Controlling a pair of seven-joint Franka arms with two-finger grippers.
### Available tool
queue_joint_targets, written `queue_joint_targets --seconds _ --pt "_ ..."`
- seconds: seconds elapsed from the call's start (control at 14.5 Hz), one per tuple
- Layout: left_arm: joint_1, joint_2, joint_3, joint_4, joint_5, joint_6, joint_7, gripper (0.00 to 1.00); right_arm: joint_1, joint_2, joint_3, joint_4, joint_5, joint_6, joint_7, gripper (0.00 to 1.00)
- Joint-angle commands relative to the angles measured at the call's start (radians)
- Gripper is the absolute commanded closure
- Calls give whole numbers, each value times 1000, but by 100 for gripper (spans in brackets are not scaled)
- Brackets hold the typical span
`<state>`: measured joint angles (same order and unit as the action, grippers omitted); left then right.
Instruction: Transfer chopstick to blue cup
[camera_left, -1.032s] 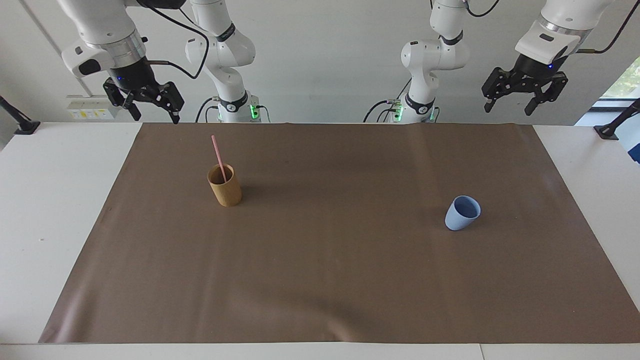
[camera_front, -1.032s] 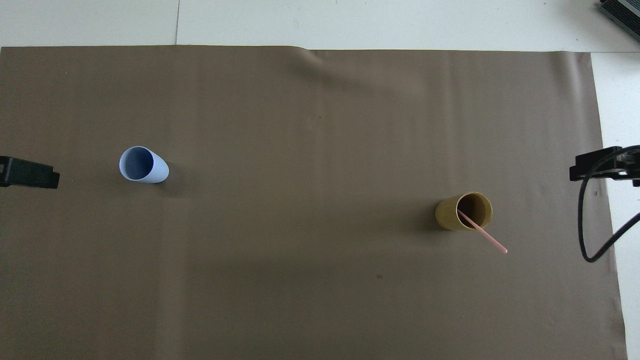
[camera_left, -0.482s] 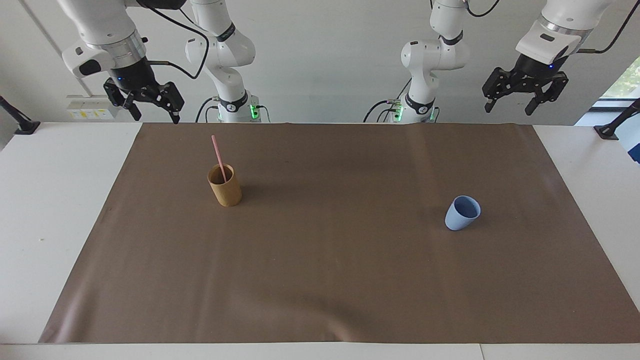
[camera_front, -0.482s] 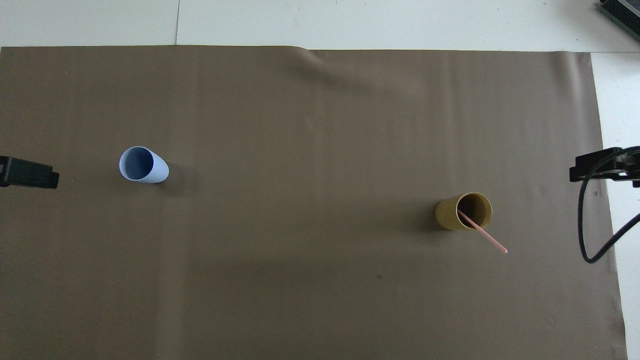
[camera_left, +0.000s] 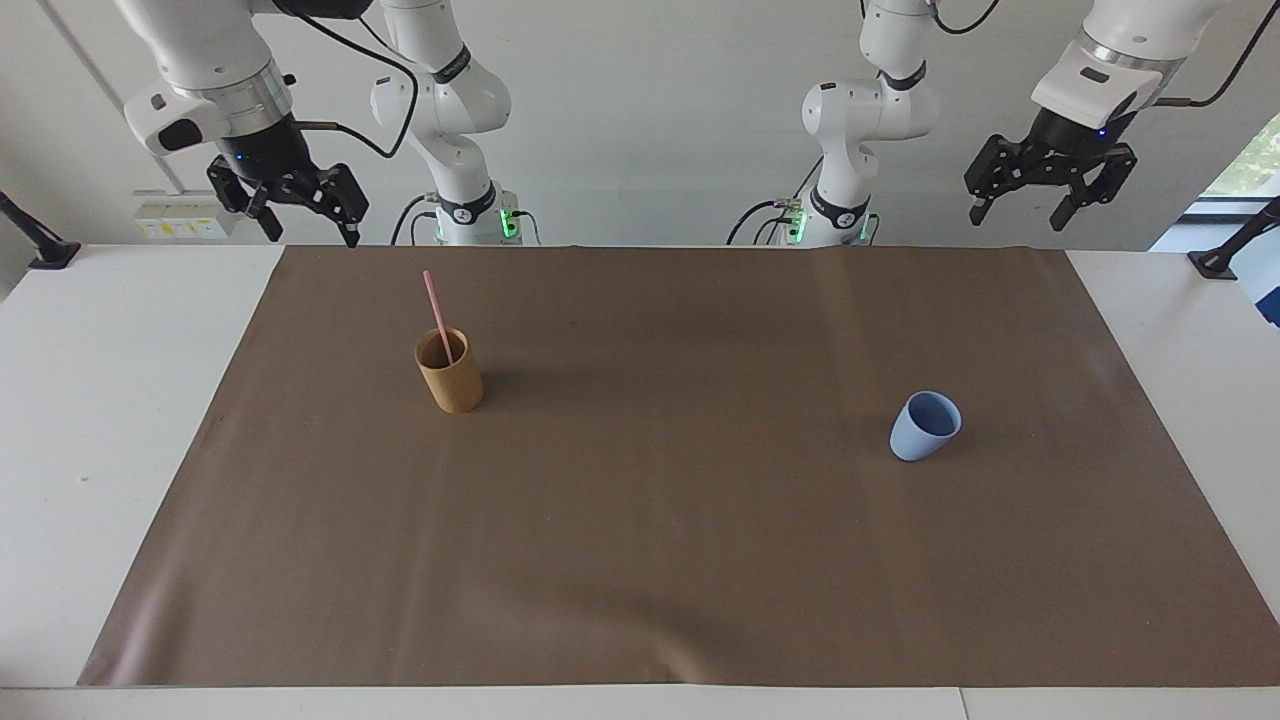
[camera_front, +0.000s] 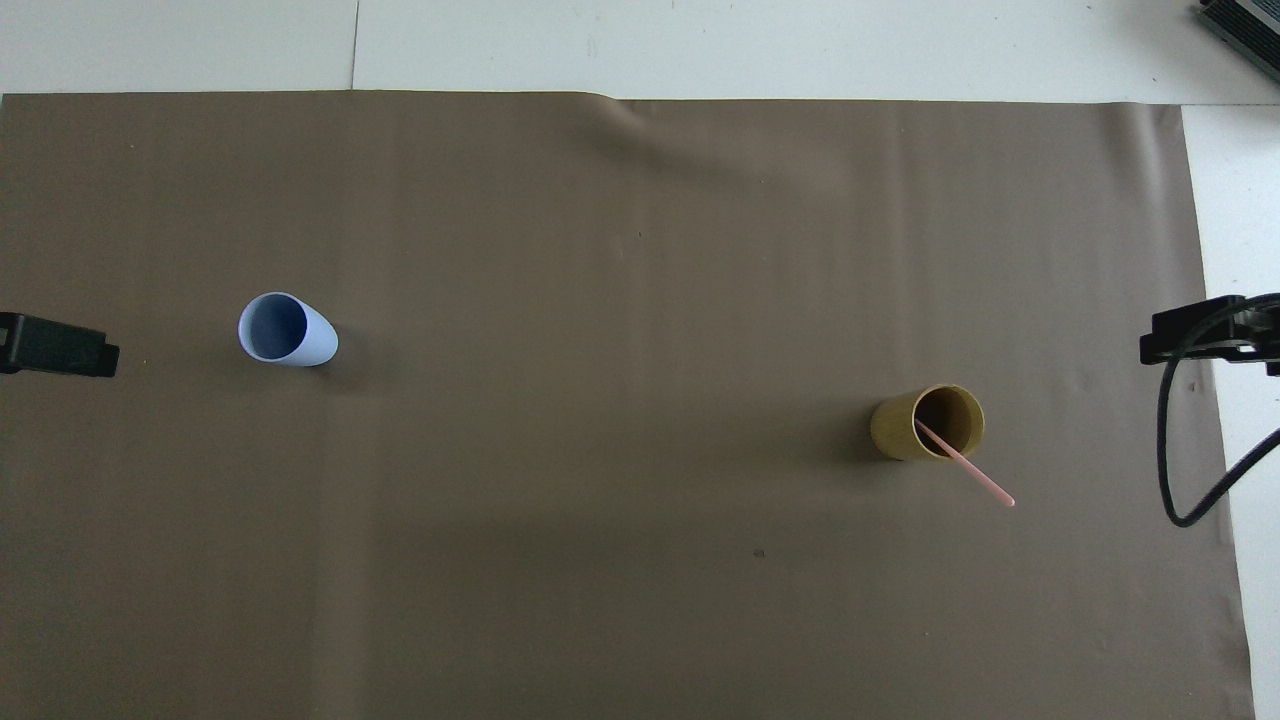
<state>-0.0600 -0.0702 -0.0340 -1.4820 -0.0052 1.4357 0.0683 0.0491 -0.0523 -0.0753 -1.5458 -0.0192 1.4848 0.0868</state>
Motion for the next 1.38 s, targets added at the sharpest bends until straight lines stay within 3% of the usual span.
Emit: queue_joint_targets --seconds 0.0,0.76,1.31 --pt "0 -8 0 -1 -12 2 -13 0 -9 -27 2 -27 16 -6 -16 0" --pt "3 9 3 6 -29 25 -4 0 -8 -27 2 -28 16 -6 -16 0" --pt "34 133 6 11 -50 129 2 0 -8 -27 3 -28 16 -6 -16 0"
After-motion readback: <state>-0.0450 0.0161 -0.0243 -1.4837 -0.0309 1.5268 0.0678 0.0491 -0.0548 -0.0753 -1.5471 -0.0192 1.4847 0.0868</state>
